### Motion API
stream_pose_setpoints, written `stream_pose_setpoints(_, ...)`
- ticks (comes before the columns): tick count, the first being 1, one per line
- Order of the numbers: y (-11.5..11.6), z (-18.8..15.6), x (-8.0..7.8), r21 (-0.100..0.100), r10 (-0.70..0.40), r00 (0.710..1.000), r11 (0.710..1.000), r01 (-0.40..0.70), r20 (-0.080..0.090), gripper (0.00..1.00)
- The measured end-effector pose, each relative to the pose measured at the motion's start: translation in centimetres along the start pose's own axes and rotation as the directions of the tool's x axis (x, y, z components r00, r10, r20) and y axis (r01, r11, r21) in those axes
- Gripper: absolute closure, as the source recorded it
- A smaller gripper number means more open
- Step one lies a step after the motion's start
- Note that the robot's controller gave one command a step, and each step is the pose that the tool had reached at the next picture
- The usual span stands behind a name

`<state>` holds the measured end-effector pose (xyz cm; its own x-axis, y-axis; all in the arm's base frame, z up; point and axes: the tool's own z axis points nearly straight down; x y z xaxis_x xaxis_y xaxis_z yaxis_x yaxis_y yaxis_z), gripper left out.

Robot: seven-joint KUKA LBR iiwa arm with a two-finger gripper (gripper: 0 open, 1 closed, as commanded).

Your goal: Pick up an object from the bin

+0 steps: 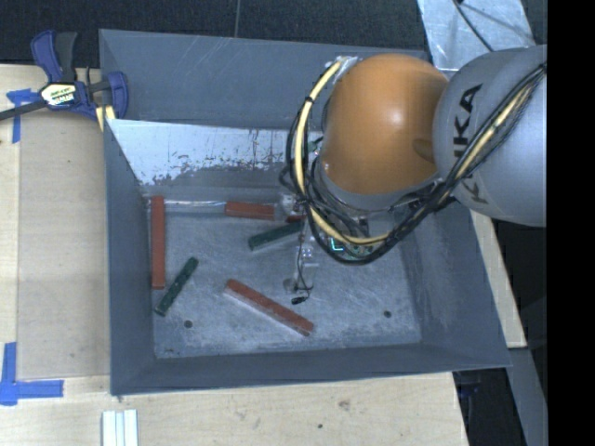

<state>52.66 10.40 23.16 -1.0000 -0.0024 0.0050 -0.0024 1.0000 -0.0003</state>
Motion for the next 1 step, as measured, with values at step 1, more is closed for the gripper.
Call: stream_pose_setpoints(1, -1.13, 16.59, 0.46, 0.001, -0.119, 0.993, 0.993, 0.119, 0.001, 0.0)
